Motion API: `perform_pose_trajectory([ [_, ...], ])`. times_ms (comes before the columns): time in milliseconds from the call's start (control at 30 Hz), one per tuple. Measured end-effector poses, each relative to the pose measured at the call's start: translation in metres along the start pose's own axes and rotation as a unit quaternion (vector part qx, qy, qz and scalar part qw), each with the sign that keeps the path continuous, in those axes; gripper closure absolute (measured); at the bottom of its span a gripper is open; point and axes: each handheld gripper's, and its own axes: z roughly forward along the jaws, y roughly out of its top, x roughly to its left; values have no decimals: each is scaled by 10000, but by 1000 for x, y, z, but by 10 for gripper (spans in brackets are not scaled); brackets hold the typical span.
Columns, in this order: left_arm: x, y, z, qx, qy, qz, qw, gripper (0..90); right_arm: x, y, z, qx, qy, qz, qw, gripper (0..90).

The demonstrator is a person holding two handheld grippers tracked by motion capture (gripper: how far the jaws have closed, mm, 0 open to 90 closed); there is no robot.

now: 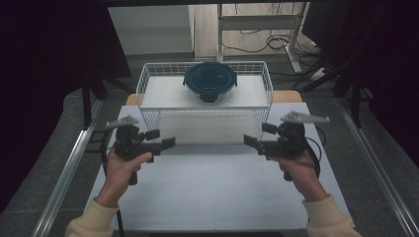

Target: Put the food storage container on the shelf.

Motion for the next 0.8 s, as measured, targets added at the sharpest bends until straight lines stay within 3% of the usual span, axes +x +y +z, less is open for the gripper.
perform_pose_trajectory([
  [33,1,-19,-4,36,16,9,10000,190,-1,-11,-4,52,-12,8,10000,139],
  [100,2,-37,-7,92,94,36,9999,188,-3,-31,-11,100,-76,-10,9999,141],
  [167,4,-53,-8,175,141,33,9997,187,-5,-50,-18,192,-186,-74,9996,148],
  [200,4,-53,-8,175,141,33,9997,188,-5,-50,-18,192,-186,-74,9996,148],
  [233,4,-60,-8,200,163,30,9997,189,-9,-67,-22,296,-279,-109,9991,150],
  [267,4,-75,-5,368,238,91,9990,188,-11,-76,-24,343,-299,-68,9989,151],
  [367,4,-91,-1,466,341,158,9982,188,-17,-97,-23,525,-357,-27,9980,153],
  [467,4,-97,3,564,374,190,9975,188,-20,-106,-17,756,-440,-47,9962,153],
  [600,4,-95,1,461,378,170,9981,187,-17,-102,-18,673,-455,-163,9966,153],
  [800,7,-98,0,495,394,94,9980,175,-16,-105,-20,607,-439,-168,9971,119],
])
